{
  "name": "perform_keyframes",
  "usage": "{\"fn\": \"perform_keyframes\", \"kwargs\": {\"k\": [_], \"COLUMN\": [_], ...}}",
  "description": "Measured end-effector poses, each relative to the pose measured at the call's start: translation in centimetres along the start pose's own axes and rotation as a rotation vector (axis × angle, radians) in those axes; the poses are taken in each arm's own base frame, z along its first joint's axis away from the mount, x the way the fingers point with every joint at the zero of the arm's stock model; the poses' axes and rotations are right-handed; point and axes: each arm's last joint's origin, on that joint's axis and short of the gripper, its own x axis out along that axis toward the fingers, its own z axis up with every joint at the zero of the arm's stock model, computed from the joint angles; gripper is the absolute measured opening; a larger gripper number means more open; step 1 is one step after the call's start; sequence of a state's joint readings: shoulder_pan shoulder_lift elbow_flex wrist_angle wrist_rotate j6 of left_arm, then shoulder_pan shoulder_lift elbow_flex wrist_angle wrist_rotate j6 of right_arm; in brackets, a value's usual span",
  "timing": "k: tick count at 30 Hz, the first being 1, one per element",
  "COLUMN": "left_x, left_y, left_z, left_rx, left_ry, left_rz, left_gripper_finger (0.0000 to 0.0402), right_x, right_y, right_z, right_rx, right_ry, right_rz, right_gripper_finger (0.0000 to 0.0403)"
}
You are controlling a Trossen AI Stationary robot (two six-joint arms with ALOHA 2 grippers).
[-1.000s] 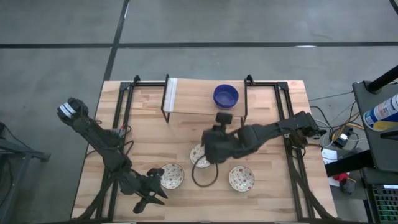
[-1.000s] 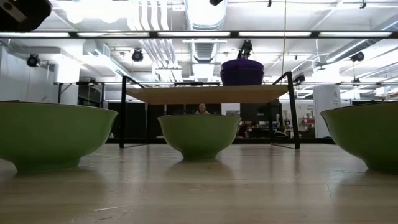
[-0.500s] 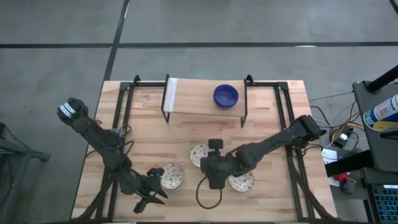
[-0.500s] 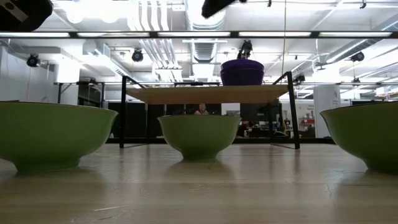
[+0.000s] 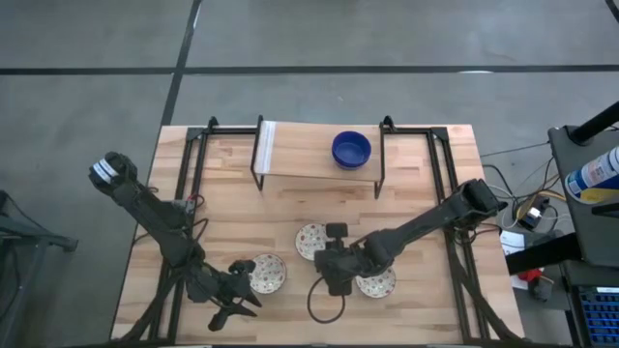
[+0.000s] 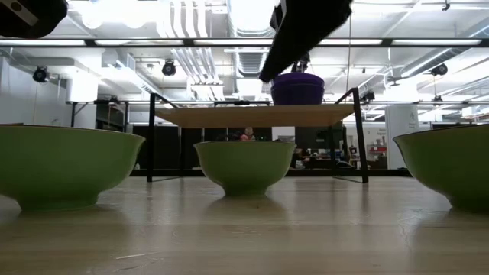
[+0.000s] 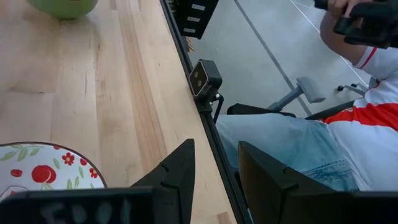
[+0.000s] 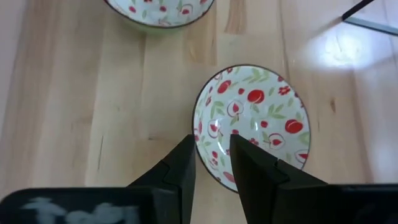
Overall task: Pick & Place Mini bowls
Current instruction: Put the top red patterned bowl on the shelf
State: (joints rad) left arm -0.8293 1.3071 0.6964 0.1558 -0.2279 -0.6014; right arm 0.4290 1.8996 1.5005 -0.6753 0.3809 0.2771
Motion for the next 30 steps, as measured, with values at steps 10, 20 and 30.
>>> {"fn": "perform_keyframes", "kwargs": {"k": [10, 20, 30], "left_x": [0.0, 0.0, 0.0], "left_y": [0.0, 0.5, 0.5], "left_z": [-0.1, -0.6, -0.7], "left_rx": [0.0, -0.008, -0.015], "left_ry": [0.0, 0.002, -0.006], "left_rz": [0.003, 0.025, 0.026], "left_gripper_finger": [0.0115, 0.0115, 0.0115], "right_x": [2.1, 3.3, 3.5], "right_y": [0.3, 0.4, 0.3], "right_z": [-1.9, -3.0, -3.3], "right_rx": [-0.039, -0.106, -0.102], "right_ry": [-0.015, -0.043, -0.043], "right_rz": [0.004, -0.004, -0.005], "right_gripper_finger": [0.0094, 0.0102, 0.0109]}}
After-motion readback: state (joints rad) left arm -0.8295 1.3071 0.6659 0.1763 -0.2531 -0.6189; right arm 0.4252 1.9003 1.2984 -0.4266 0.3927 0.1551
